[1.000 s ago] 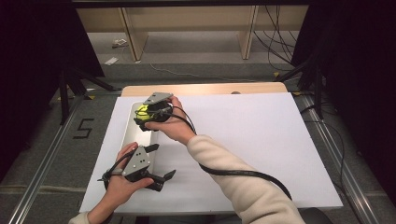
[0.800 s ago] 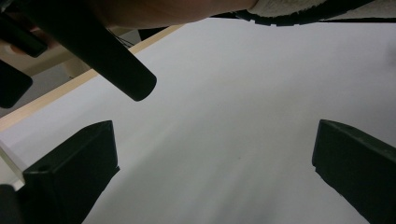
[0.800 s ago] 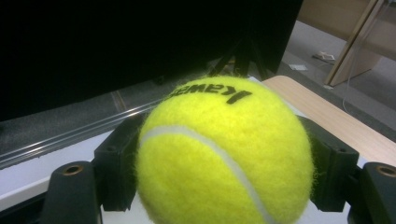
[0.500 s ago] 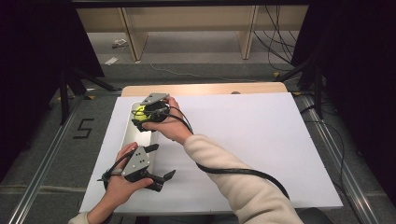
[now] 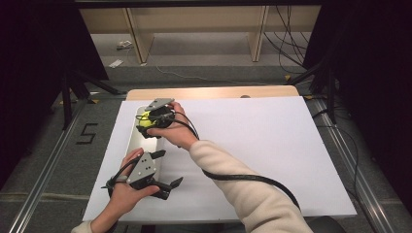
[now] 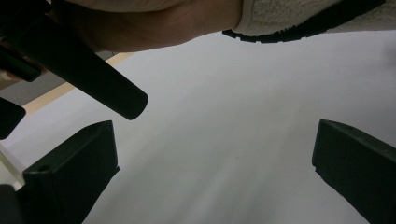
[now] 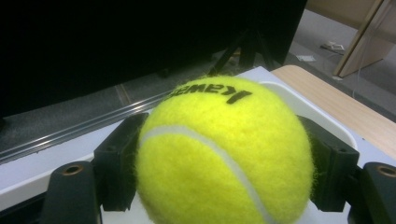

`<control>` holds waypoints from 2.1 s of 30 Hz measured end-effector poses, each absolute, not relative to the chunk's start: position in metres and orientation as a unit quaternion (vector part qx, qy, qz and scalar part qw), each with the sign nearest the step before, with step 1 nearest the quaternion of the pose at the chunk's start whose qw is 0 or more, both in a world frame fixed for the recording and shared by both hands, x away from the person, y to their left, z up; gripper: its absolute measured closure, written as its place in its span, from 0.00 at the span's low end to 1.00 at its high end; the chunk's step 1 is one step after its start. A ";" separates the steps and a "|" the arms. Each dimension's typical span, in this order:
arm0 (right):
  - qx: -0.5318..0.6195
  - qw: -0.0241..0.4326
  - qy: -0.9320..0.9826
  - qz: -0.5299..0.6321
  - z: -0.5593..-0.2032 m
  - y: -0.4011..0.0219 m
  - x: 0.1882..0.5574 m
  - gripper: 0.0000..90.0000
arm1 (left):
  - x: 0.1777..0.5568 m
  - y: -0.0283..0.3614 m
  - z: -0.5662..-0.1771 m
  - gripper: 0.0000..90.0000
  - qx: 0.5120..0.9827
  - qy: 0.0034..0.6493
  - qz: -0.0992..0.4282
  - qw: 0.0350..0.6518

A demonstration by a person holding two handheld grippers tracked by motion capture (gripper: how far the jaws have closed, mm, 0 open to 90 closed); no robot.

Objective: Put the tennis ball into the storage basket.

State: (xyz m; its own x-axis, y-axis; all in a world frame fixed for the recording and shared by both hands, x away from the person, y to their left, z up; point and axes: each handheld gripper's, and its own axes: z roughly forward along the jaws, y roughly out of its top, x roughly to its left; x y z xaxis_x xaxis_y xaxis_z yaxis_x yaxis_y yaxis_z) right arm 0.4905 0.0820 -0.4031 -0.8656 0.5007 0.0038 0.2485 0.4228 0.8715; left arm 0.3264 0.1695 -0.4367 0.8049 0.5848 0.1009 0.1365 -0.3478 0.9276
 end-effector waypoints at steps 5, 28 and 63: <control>0.222 0.126 0.839 0.481 -0.406 0.084 0.492 0.29 | 0.326 0.169 -0.436 0.00 0.793 0.226 0.215 0.523; 0.219 0.119 0.845 0.472 -0.413 0.095 0.493 0.29 | 0.326 0.169 -0.437 0.00 0.795 0.224 0.215 0.521; 0.219 0.112 0.853 0.461 -0.425 0.100 0.494 0.29 | 0.325 0.169 -0.437 0.00 0.796 0.223 0.214 0.521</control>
State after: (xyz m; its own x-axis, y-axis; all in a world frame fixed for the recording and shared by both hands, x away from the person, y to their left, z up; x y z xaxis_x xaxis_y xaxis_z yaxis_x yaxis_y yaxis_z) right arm 0.4938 0.1003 -0.4253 -0.8791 0.4765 0.0111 0.2701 0.4790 0.8352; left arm 0.3255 0.1686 -0.4371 0.8089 0.5780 0.1078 0.1322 -0.3575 0.9245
